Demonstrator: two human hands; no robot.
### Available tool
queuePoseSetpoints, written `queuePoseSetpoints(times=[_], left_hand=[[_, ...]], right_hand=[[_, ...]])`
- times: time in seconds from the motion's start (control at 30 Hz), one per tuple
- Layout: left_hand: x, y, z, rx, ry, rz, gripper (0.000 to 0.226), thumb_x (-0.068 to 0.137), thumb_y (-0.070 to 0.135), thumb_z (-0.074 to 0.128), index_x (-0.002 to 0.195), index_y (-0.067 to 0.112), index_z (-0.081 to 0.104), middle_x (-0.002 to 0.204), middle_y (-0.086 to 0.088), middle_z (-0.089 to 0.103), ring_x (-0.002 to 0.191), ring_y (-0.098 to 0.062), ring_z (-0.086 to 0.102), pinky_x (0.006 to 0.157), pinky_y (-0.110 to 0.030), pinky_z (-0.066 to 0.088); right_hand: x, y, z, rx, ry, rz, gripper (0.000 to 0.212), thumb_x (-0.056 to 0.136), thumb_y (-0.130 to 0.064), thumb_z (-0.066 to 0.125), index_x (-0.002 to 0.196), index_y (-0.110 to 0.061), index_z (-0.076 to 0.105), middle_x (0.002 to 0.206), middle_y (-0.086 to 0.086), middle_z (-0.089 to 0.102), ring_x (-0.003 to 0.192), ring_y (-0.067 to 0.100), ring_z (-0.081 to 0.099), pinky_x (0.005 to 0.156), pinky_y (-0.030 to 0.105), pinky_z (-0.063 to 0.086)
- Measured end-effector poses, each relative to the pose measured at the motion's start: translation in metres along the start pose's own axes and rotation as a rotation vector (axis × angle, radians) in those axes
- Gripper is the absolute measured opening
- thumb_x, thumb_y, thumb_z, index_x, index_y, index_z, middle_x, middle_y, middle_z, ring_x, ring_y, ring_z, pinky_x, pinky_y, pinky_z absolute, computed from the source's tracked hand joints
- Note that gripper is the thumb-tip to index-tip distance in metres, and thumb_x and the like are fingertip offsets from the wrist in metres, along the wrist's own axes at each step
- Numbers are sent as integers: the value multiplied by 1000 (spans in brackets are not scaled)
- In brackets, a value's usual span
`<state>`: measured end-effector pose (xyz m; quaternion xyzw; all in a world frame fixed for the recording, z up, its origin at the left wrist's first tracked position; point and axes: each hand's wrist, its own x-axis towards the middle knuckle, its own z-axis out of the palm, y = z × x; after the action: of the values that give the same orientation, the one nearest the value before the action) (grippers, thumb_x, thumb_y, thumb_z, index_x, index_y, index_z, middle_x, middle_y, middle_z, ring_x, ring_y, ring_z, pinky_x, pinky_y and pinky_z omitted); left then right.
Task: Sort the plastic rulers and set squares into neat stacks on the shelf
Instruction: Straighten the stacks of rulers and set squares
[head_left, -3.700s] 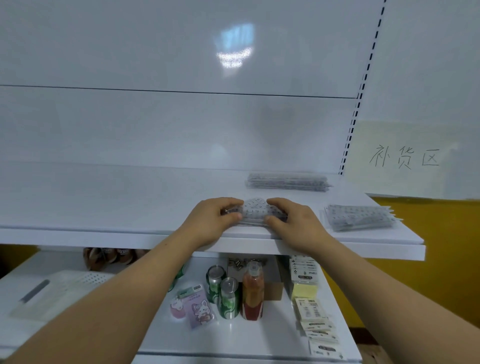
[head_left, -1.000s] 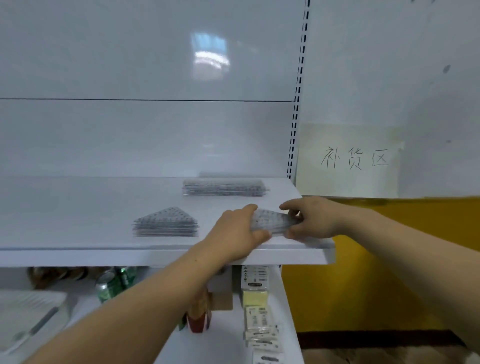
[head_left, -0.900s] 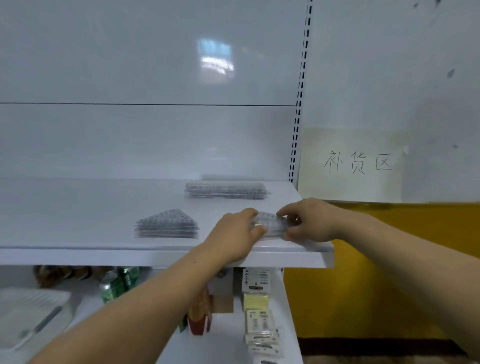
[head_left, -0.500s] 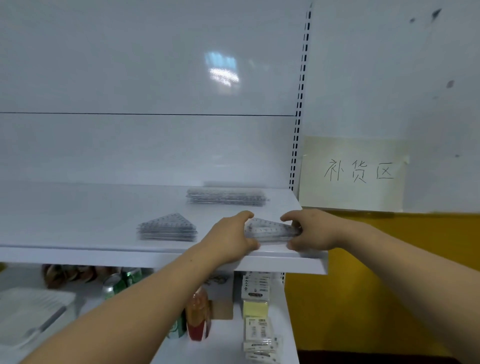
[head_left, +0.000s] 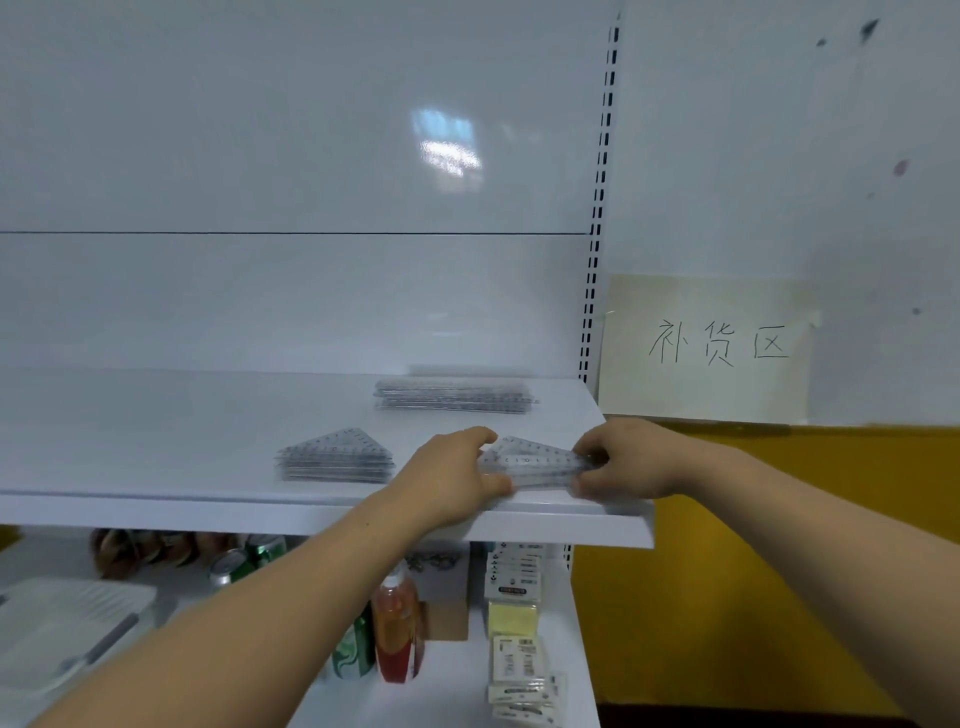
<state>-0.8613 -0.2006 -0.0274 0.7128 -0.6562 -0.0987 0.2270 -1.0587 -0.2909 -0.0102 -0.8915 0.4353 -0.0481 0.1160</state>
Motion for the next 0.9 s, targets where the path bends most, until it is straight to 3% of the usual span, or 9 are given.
queuePoseSetpoints(times=[0.07, 0.13, 0.23, 0.37, 0.5, 0.63, 0.8, 0.9], left_hand=[[-1, -1, 0, 55, -21, -6, 69, 83, 36, 67, 143, 22, 35, 141, -6, 47, 123, -22, 49, 96, -31, 39], [0, -1, -2, 81, 1, 5, 61, 85, 27, 65, 140, 23, 39, 137, -7, 51, 118, -21, 52, 92, -29, 40], [0, -3, -2, 59, 23, 7, 55, 85, 25, 65, 136, 24, 44, 131, -6, 55, 111, -21, 55, 86, -27, 41], [-2, -5, -1, 49, 24, 19, 58, 85, 31, 65, 138, 22, 43, 132, -5, 54, 111, -20, 55, 89, -26, 40], [-4, -3, -3, 23, 31, 31, 60, 88, 40, 61, 141, 21, 40, 137, -5, 51, 119, -20, 52, 97, -29, 38], [-5, -4, -1, 35, 94, 46, 47, 90, 41, 56, 133, 22, 52, 130, -2, 59, 114, -18, 55, 93, -26, 39], [-8, -4, 1, 62, 124, 56, 42, 90, 38, 58, 129, 23, 56, 125, -2, 62, 111, -18, 57, 95, -27, 41], [-8, -5, 1, 74, 147, 63, 38, 92, 35, 56, 127, 23, 57, 122, -2, 64, 109, -18, 58, 91, -25, 41]], right_hand=[[-2, 0, -3, -21, -31, 7, 27, 81, -39, 63, 101, -20, 62, 89, -6, 59, 80, 12, 56, 69, 25, 46], [-2, 0, -3, -48, -21, 9, 15, 83, -30, 61, 87, -15, 61, 79, -3, 55, 69, 13, 50, 62, 26, 41], [-3, -2, -1, -36, -11, 13, 17, 82, -27, 60, 74, -14, 52, 73, 2, 50, 64, 16, 43, 59, 30, 37], [-5, 1, -2, 26, -14, 17, 32, 81, -35, 60, 93, -6, 64, 74, 4, 54, 65, 15, 47, 59, 30, 39], [-3, -1, -5, -4, -16, -21, 32, 84, -44, 61, 96, -15, 66, 79, -3, 60, 70, 13, 53, 64, 28, 44], [1, 0, -5, -21, 7, -41, 32, 86, -43, 60, 93, -13, 67, 87, 9, 65, 69, 14, 49, 63, 29, 40], [5, 4, -6, 6, -21, -34, 42, 86, -49, 57, 94, -9, 67, 81, 8, 61, 68, 15, 48, 62, 31, 39], [6, 4, -7, 5, -47, -42, 41, 87, -52, 55, 95, -14, 67, 88, 3, 65, 74, 11, 53, 66, 26, 41]])
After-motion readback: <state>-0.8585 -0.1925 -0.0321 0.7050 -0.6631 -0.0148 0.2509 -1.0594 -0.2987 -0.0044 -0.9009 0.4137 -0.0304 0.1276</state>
